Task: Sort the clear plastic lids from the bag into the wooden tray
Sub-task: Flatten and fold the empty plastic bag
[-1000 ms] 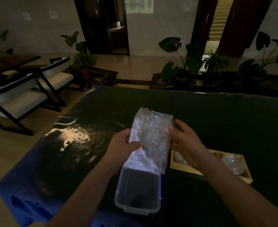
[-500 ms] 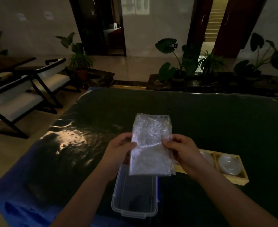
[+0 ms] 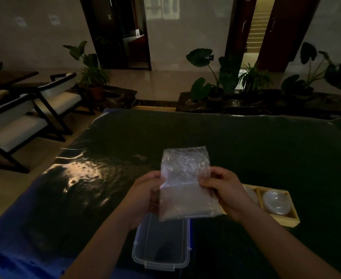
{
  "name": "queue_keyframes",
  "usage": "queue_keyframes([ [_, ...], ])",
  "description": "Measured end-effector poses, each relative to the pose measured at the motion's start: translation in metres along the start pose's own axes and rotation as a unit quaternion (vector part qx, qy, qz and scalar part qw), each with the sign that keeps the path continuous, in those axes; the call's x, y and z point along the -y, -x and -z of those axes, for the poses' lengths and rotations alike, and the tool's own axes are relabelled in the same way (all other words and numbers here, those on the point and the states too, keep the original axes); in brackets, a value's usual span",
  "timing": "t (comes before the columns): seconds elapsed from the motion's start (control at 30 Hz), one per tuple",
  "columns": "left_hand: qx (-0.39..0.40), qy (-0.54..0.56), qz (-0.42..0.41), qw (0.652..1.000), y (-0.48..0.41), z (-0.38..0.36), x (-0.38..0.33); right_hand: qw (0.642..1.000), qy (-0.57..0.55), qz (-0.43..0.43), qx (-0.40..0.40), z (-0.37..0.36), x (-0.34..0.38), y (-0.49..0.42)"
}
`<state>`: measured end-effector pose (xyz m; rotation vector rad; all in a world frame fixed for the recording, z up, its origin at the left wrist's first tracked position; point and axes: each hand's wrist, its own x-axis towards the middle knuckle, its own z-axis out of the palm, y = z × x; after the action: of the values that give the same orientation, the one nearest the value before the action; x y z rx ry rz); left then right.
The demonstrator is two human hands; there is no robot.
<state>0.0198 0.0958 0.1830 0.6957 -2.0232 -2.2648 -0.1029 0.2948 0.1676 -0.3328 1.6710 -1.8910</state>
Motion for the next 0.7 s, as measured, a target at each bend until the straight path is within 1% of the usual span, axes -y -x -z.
queue_keyframes([
  [0.07, -0.022, -0.010, -0.004, 1.000, -0.001, -0.003, 0.000, 1.000, 0.012, -0.007, 0.007, 0.000, 0.001, 0.001],
  [0.2, -0.069, -0.013, -0.058, 0.996, -0.004, -0.012, 0.001, 0.996, 0.078, 0.000, 0.030, -0.001, 0.002, 0.002],
  [0.3, -0.154, -0.010, -0.086, 0.984, -0.008, -0.019, -0.001, 0.991, 0.127, 0.004, 0.046, -0.002, 0.000, 0.004],
  [0.37, -0.194, -0.041, -0.116, 0.973, -0.007, -0.022, -0.003, 0.991, 0.123, 0.008, 0.048, -0.002, -0.001, 0.004],
  [0.47, -0.192, -0.081, -0.165, 0.964, -0.004, -0.024, -0.004, 0.994, 0.076, -0.003, 0.081, -0.005, 0.008, 0.001],
  [0.5, -0.186, -0.099, -0.177, 0.961, -0.004, -0.025, -0.006, 0.995, 0.065, -0.002, 0.070, -0.009, 0.012, -0.002],
  [0.57, -0.176, -0.110, -0.180, 0.962, -0.004, -0.026, -0.008, 0.998, 0.058, 0.021, 0.008, -0.017, 0.019, -0.008],
  [0.63, -0.165, -0.071, -0.161, 0.970, -0.007, -0.025, -0.010, 0.996, 0.048, 0.046, -0.066, -0.023, 0.022, -0.012],
  [0.7, -0.151, -0.022, -0.137, 0.979, -0.007, -0.024, -0.012, 0.993, 0.054, 0.050, -0.089, -0.025, 0.021, -0.013],
])
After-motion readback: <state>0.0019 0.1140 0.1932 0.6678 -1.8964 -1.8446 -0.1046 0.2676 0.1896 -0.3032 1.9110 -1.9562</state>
